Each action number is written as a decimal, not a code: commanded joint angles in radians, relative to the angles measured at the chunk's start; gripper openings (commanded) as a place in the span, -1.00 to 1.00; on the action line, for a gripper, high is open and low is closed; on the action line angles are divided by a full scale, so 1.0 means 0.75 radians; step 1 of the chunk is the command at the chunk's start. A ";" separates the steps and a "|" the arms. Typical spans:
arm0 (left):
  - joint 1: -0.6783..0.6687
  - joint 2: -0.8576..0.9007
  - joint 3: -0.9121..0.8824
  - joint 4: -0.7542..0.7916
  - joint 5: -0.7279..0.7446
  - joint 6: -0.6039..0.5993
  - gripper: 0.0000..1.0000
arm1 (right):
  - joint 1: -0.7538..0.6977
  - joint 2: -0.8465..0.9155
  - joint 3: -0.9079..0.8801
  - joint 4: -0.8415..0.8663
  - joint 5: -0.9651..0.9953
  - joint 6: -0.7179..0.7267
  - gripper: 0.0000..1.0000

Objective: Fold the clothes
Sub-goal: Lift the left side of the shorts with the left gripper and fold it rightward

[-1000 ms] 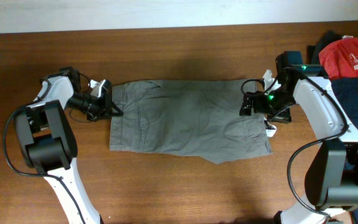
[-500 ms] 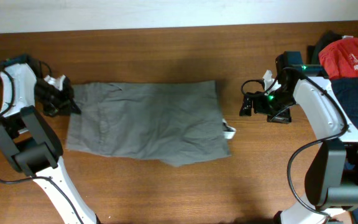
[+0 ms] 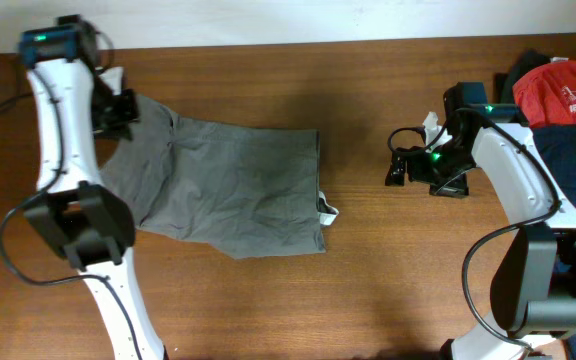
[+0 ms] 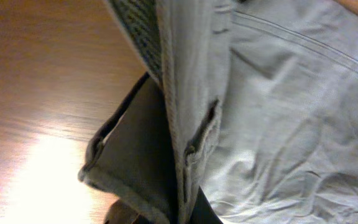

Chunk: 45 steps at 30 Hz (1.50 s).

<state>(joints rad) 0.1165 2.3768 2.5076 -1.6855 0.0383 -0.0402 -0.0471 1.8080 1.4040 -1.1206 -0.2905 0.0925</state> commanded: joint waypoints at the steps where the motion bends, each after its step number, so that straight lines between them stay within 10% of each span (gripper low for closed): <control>1: -0.115 -0.080 0.036 -0.004 -0.038 -0.079 -0.99 | -0.007 0.001 -0.010 0.005 -0.017 -0.014 0.97; 45: -0.614 -0.330 0.034 0.040 0.004 -0.325 -0.99 | 0.344 0.238 -0.020 0.259 -0.201 0.140 0.65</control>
<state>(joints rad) -0.3138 2.1540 2.5153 -1.6615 0.0189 -0.2405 0.2028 1.9686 1.3964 -0.9340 -0.4324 0.1841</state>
